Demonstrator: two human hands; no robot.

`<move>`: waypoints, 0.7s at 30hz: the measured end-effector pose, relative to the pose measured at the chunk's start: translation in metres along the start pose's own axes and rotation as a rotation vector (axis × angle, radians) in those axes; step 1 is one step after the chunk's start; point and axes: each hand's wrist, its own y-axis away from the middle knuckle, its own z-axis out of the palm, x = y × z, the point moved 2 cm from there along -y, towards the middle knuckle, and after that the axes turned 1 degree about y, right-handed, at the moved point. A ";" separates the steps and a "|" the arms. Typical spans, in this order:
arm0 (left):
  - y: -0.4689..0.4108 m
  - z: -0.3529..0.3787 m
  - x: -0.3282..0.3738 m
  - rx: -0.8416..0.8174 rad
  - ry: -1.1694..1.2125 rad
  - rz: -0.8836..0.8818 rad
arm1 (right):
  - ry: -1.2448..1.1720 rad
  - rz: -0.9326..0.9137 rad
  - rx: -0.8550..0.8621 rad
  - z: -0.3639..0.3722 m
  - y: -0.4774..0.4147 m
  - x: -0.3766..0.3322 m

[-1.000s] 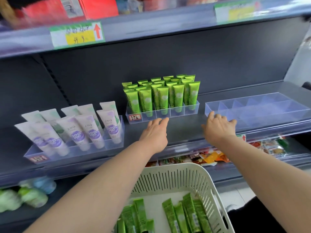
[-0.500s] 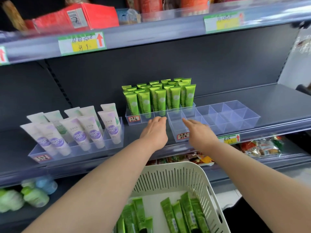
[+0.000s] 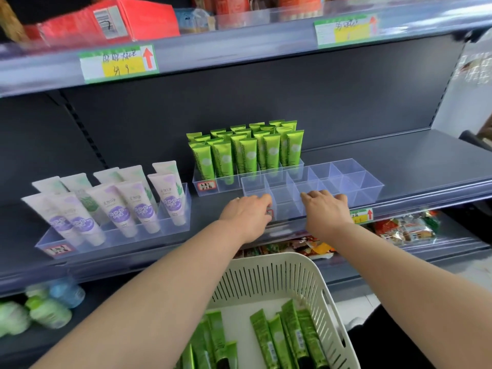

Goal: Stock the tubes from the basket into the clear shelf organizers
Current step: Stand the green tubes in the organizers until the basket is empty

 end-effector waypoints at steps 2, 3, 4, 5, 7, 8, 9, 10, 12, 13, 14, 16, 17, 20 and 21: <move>0.011 -0.002 -0.018 0.003 -0.042 -0.053 | -0.031 -0.066 0.009 0.000 -0.001 -0.022; 0.017 -0.002 -0.028 -0.007 -0.063 -0.077 | -0.048 -0.096 0.007 0.000 -0.002 -0.033; 0.023 -0.002 -0.037 -0.016 -0.077 -0.101 | -0.063 -0.122 -0.003 0.000 -0.002 -0.044; 0.029 -0.003 -0.046 -0.023 -0.085 -0.123 | -0.075 -0.146 -0.012 0.001 -0.002 -0.054; 0.041 -0.003 -0.061 -0.024 -0.092 -0.148 | -0.105 -0.185 -0.003 0.001 -0.003 -0.072; 0.047 -0.004 -0.068 -0.018 -0.098 -0.156 | -0.123 -0.200 0.002 0.001 -0.003 -0.081; 0.053 -0.004 -0.075 -0.008 -0.108 -0.164 | -0.137 -0.219 0.001 0.001 -0.004 -0.089; 0.059 -0.004 -0.081 -0.002 -0.120 -0.172 | -0.149 -0.241 0.001 0.001 -0.004 -0.097; 0.068 -0.003 -0.090 -0.005 -0.139 -0.183 | -0.168 -0.275 0.019 0.002 -0.003 -0.108; 0.071 -0.003 -0.092 -0.010 -0.139 -0.187 | -0.173 -0.278 0.032 0.003 -0.002 -0.111; 0.073 -0.002 -0.093 -0.012 -0.132 -0.192 | -0.176 -0.272 0.039 0.003 -0.002 -0.113; 0.075 0.000 -0.090 0.006 -0.120 -0.191 | -0.177 -0.264 0.046 0.004 -0.001 -0.113; 0.075 0.001 -0.088 0.030 -0.117 -0.181 | -0.179 -0.267 0.054 0.005 0.001 -0.112; 0.079 0.011 -0.078 0.135 -0.080 -0.124 | -0.208 -0.289 0.139 0.007 0.011 -0.106; 0.081 0.017 -0.075 0.173 -0.067 -0.091 | -0.228 -0.302 0.184 0.008 0.016 -0.104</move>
